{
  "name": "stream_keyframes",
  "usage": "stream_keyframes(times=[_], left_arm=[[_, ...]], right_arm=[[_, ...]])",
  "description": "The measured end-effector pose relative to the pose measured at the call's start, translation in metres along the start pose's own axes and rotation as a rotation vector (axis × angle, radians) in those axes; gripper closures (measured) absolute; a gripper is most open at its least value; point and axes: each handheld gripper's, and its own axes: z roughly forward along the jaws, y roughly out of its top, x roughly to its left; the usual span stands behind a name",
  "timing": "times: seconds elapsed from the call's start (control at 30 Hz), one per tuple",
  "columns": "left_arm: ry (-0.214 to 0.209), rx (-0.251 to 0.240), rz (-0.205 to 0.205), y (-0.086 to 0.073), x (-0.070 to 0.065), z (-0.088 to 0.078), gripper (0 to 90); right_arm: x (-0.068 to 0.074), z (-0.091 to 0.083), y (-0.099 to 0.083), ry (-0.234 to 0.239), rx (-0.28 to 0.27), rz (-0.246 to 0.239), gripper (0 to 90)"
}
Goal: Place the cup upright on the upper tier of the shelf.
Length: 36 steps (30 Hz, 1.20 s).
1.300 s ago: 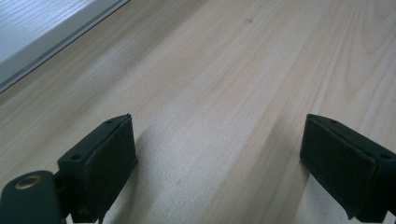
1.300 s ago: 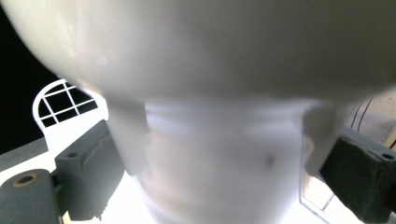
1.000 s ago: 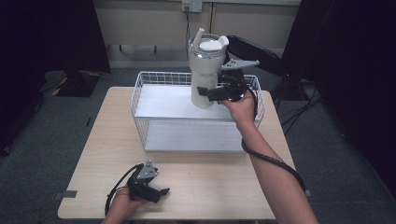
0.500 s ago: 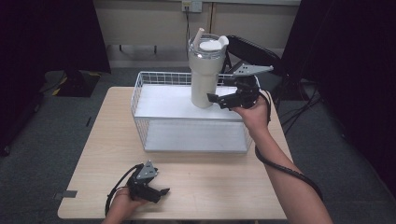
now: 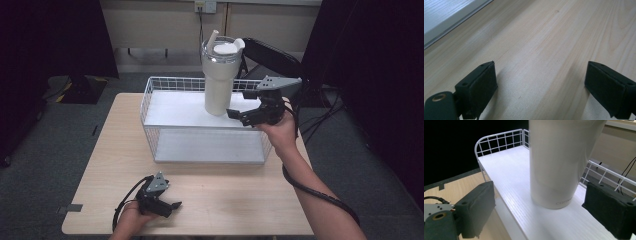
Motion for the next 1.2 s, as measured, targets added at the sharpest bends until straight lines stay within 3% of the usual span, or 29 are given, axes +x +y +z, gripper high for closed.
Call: stream_keyframes(times=[0.73, 1.2], left_arm=[[0.001, -0.001, 0.000, 0.000, 0.000, 0.000, 9.9], [-0.002, 0.003, 0.000, 0.000, 0.000, 0.000, 9.9]], right_arm=[[0.028, -0.023, -0.010, 0.082, -0.030, -0.034, 9.1], [0.037, -0.031, -0.033, 0.112, -0.009, -0.065, 9.1]])
